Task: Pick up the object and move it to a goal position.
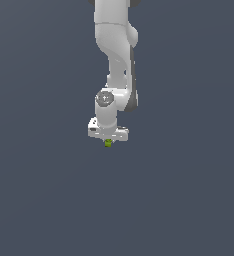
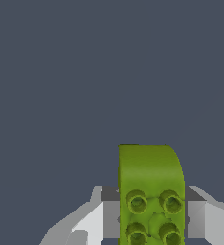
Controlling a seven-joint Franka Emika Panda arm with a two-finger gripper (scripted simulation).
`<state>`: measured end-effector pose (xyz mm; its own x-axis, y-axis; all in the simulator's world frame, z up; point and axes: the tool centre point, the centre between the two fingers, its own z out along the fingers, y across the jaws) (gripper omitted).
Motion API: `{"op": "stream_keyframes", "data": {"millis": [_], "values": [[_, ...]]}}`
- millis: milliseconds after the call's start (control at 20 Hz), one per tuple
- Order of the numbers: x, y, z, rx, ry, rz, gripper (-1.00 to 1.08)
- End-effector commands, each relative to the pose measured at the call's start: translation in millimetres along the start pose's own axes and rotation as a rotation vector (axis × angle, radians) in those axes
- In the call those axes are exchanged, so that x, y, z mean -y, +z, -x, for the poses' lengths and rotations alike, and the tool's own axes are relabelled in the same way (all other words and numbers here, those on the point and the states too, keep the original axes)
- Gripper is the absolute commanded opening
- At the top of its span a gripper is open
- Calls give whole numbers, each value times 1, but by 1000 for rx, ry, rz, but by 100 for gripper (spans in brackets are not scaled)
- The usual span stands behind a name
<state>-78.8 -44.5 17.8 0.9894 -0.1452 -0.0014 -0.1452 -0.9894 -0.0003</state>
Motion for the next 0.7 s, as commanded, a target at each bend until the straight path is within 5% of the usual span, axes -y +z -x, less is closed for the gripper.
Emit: {"op": "stream_keyframes", "data": {"millis": [0, 650], "values": [[-13, -5, 3, -1, 1, 0, -100], [-96, -41, 22, -1, 2, 0, -100]]}}
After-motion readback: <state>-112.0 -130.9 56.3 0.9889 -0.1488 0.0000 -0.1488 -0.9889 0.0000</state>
